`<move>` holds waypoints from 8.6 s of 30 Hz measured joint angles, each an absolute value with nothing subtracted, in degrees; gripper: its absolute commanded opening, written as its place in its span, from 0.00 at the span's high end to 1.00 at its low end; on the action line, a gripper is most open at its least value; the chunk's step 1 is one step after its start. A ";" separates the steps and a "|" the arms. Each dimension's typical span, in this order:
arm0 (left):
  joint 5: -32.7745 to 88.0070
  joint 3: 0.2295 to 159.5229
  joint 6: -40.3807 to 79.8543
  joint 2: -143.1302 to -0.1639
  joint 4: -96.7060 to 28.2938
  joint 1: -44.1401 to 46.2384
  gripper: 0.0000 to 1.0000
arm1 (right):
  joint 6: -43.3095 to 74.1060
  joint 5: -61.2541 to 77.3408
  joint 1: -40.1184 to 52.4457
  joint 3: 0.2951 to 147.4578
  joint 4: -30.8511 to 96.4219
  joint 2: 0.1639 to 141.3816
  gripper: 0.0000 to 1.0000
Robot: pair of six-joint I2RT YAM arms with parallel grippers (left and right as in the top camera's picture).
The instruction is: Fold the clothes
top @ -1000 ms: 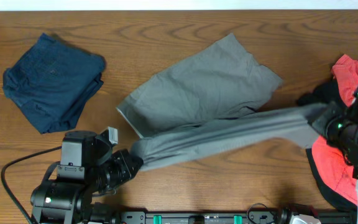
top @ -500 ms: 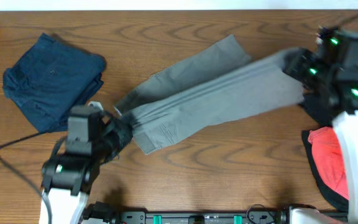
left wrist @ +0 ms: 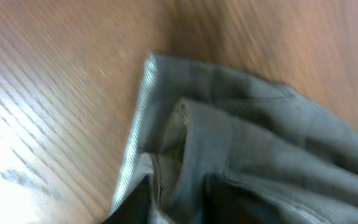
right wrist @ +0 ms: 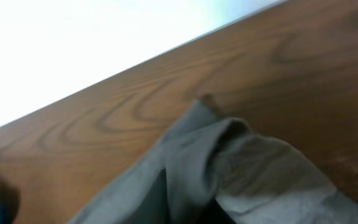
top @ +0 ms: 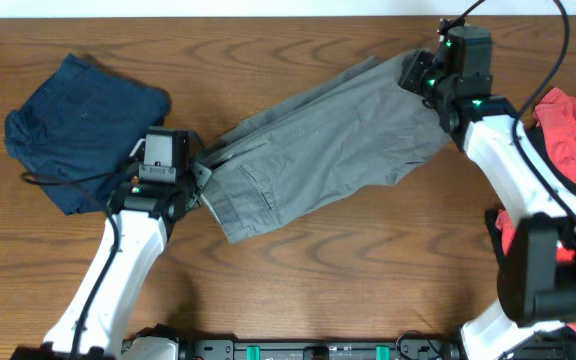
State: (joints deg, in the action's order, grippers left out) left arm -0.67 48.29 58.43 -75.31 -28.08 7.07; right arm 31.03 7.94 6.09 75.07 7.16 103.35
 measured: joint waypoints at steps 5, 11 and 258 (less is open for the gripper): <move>-2.57 48.29 58.46 -77.62 -24.99 5.69 0.07 | 31.46 6.15 6.07 75.16 6.61 107.42 0.01; -3.46 48.31 56.38 -74.83 -23.09 0.86 0.07 | 31.53 5.65 4.43 75.29 11.44 106.21 0.01; 22.13 79.44 31.79 -91.68 -49.47 25.54 0.94 | 10.22 13.65 18.81 57.14 40.91 102.83 0.99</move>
